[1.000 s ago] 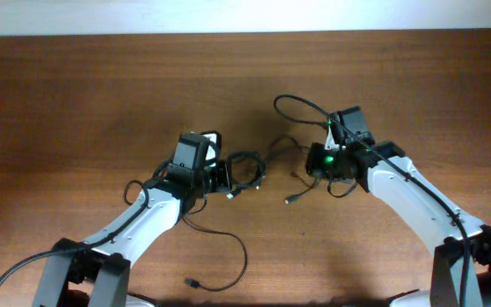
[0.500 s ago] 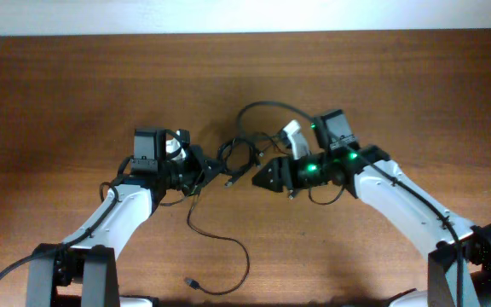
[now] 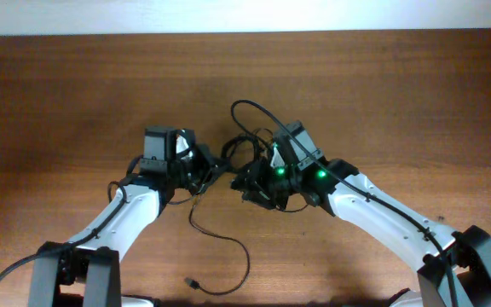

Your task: Untangle cables

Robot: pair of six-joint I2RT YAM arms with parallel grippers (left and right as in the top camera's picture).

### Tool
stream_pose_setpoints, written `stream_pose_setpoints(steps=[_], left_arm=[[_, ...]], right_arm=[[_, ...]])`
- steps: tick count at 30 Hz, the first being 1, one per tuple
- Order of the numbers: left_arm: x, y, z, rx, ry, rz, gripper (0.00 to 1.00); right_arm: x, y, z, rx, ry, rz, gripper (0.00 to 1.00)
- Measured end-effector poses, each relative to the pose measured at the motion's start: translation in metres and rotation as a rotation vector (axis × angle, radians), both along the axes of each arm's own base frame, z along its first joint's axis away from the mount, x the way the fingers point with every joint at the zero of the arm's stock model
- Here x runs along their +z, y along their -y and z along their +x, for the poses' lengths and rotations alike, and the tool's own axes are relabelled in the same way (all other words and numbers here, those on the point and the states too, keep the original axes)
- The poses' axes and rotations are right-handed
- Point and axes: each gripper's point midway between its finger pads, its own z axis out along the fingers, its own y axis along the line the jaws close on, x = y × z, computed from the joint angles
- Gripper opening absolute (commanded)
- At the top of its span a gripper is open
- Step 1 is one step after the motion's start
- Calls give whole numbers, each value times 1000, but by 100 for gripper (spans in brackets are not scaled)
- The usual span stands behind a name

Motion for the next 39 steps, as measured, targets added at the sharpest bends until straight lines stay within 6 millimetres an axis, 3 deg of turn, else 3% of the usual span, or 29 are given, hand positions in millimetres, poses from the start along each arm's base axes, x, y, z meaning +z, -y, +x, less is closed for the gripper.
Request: stream_pose_setpoints(steps=[4,10,13,15,17,18,22,23,25,26,27,29,30,31,32,33,34,36,39], left_arm=[[0,13,-6,20,-69,-39,0],[3,18,-10,21,-103,-79,0],[13,30,-20,-50,-122,-156,0],[24,38,-30,-115,-139,-232,0],[34,45,-40,-179,-155,-300,0],[38,48,-44,-209,-159,-328,0],[43,45,-45,-292,-35,-313,0],[44,41,-42,-307,9,-306,0],[47,31,-36,-328,99,-290,0],[50,30,-37,-360,146,-297,0],[53,28,-38,-384,185,-304,0],[66,27,-41,-459,298,-339,0],[72,27,-42,-496,364,-348,0],[74,27,-43,-538,450,-330,0],[73,27,-42,-562,511,-302,0],[70,26,-39,-578,573,-253,0],[62,24,-32,-579,620,-170,0],[47,21,-19,-561,651,-28,0],[40,17,-12,-557,681,53,0]], right_arm=[[-5,7,15,-117,-1,-48,4],[-14,21,30,-212,37,-130,4],[-17,40,61,-225,293,-279,4],[-10,49,80,-232,435,-345,14],[-9,58,89,-214,518,-416,84],[-11,63,90,-204,533,-446,98],[-33,122,67,-169,393,-649,99],[-26,127,67,-165,410,-650,99],[18,151,57,-131,517,-676,98],[42,174,55,-176,576,-728,98],[50,195,55,-221,584,-784,98],[48,224,55,-269,547,-860,99],[47,227,56,-252,547,-850,96],[48,220,58,-216,564,-816,91],[52,200,60,-118,621,-735,82],[56,179,59,-6,679,-648,63],[62,155,53,120,743,-537,58],[77,119,38,329,875,-351,58],[81,103,30,421,923,-251,63]])
